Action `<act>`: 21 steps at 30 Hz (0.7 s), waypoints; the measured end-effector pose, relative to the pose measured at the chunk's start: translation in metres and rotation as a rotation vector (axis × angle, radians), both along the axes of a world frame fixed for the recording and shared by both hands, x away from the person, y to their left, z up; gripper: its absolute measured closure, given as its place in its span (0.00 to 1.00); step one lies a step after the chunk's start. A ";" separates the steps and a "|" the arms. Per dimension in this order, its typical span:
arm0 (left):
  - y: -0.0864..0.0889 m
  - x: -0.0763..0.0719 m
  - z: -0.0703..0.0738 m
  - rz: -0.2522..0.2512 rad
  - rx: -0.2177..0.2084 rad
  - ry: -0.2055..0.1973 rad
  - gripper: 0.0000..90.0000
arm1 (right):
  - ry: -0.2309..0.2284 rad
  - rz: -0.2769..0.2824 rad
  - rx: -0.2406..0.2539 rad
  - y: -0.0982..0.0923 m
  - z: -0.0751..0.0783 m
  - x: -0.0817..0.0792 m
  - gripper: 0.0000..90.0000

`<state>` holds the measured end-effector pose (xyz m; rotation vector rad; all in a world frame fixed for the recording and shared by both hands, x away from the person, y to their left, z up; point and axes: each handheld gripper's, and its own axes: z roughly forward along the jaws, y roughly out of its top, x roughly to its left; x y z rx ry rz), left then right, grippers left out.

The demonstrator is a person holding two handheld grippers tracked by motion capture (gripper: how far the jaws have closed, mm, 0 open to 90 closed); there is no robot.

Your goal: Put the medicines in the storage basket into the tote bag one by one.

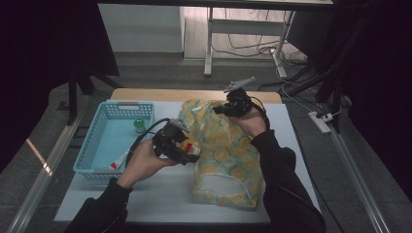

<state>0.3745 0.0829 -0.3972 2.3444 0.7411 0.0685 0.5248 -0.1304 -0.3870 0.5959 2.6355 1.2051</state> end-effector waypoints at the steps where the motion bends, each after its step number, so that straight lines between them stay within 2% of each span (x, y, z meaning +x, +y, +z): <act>1: -0.005 0.002 0.000 -0.009 -0.003 -0.003 0.23 | 0.001 0.000 0.003 0.000 -0.001 0.001 1.00; 11: -0.056 0.025 -0.009 -0.061 0.017 -0.018 0.22 | 0.010 -0.003 0.010 -0.005 -0.006 0.007 1.00; 21: -0.082 0.047 -0.029 -0.077 0.051 -0.030 0.23 | 0.030 -0.019 0.022 -0.012 -0.014 0.014 1.00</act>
